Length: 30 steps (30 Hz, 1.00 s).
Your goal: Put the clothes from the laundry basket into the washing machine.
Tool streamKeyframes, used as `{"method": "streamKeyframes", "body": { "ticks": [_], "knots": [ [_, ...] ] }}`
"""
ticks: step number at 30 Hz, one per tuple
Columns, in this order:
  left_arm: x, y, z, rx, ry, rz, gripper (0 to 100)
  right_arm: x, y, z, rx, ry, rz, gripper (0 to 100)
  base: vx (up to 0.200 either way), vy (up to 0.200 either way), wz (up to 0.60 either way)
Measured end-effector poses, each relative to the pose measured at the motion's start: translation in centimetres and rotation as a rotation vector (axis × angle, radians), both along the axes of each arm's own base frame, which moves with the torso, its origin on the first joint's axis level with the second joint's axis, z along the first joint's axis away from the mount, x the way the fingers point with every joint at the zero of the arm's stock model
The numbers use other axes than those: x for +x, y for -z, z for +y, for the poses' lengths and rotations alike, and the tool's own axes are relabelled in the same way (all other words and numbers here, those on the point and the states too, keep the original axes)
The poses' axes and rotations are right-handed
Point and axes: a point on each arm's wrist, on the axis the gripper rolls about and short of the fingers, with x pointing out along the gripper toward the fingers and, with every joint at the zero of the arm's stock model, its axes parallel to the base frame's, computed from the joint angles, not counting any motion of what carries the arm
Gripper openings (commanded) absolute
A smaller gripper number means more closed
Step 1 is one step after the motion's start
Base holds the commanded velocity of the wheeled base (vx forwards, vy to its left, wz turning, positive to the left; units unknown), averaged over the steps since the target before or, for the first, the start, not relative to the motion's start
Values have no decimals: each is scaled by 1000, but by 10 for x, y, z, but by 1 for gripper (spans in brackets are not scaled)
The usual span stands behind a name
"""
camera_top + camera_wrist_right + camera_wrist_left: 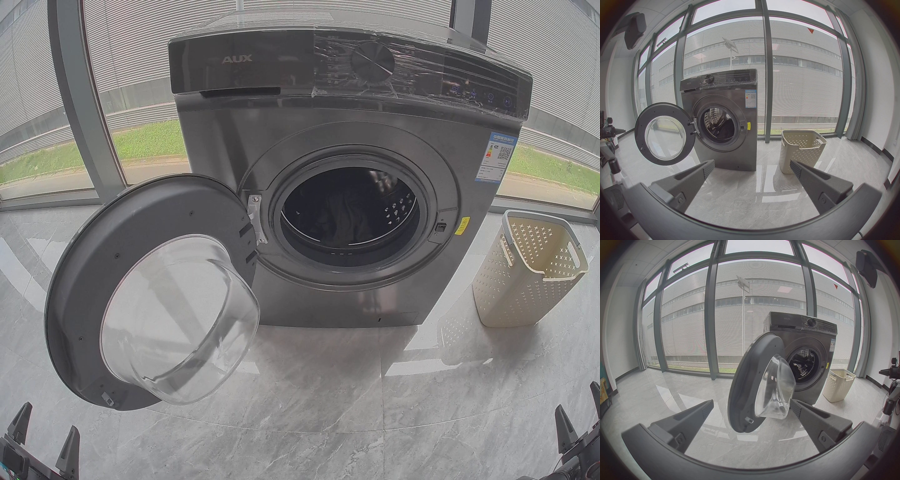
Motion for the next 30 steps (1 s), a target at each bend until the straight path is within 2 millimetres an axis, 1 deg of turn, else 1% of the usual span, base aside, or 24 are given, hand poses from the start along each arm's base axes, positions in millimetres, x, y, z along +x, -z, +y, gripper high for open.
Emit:
{"method": "streamKeyframes", "body": {
  "ticks": [9,12,16,19,22,26,30],
  "knots": [
    [0,0,0,-7,-6,-2,100,0,0,0,0,0,0,100,0,0,0],
    [-1,-6,0,-23,-9,-44,100,0,0,0,0,0,0,100,0,0,0],
    [-8,-28,0,-28,11,-93,100,0,0,0,0,0,0,100,0,0,0],
    [-15,-54,0,-34,40,-113,100,0,0,0,0,0,0,100,0,0,0],
    [-14,-80,1,-43,61,-118,100,0,0,0,0,0,0,100,0,0,0],
    [3,-107,0,-49,77,-61,100,0,0,0,0,0,0,100,0,0,0],
    [30,-128,-1,-44,92,23,100,0,0,0,0,0,1,100,0,0,0]
  ]
}}
